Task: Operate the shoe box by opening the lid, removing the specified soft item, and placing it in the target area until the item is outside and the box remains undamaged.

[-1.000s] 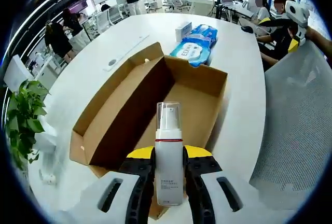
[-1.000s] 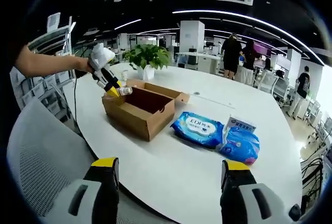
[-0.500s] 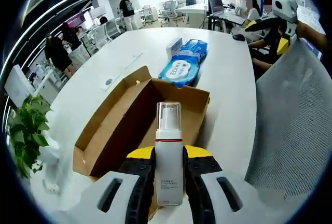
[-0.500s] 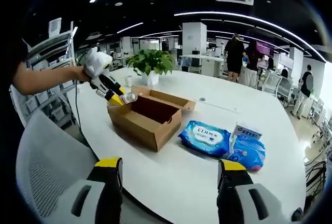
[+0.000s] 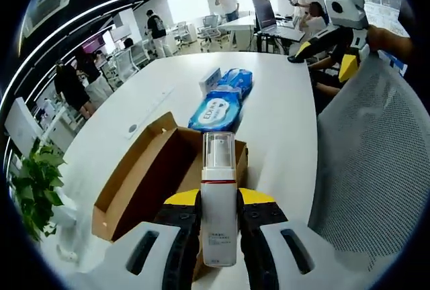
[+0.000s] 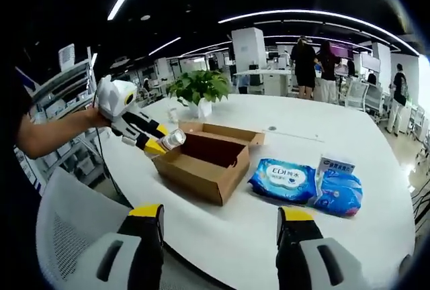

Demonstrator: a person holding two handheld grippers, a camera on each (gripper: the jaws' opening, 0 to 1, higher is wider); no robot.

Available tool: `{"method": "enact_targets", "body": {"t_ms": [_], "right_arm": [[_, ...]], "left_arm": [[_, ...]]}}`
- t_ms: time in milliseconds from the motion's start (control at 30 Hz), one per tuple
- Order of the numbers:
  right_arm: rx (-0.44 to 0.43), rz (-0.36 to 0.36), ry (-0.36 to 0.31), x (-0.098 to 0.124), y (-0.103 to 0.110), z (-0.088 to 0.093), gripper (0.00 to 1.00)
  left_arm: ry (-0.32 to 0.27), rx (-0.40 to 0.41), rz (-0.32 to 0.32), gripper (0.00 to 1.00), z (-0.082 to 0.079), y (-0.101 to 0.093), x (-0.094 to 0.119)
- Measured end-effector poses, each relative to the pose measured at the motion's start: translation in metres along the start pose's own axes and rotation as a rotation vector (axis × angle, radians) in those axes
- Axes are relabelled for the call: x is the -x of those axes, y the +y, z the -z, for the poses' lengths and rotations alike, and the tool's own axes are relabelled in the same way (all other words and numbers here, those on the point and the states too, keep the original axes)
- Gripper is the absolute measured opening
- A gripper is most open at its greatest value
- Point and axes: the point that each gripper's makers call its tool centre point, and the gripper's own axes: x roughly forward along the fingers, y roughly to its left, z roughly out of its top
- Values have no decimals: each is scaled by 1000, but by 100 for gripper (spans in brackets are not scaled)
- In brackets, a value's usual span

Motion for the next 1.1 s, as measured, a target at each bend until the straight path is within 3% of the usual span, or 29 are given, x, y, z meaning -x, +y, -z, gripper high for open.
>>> {"method": "enact_targets", "body": {"t_ms": [400, 1100], "right_arm": [[-94, -52, -34, -5, 11, -10, 58], [-213, -134, -80, -1, 28, -23, 44]], "left_arm": [[-94, -45, 19, 20, -25, -25, -4], [-143, -152, 92, 20, -45, -63, -23]]}}
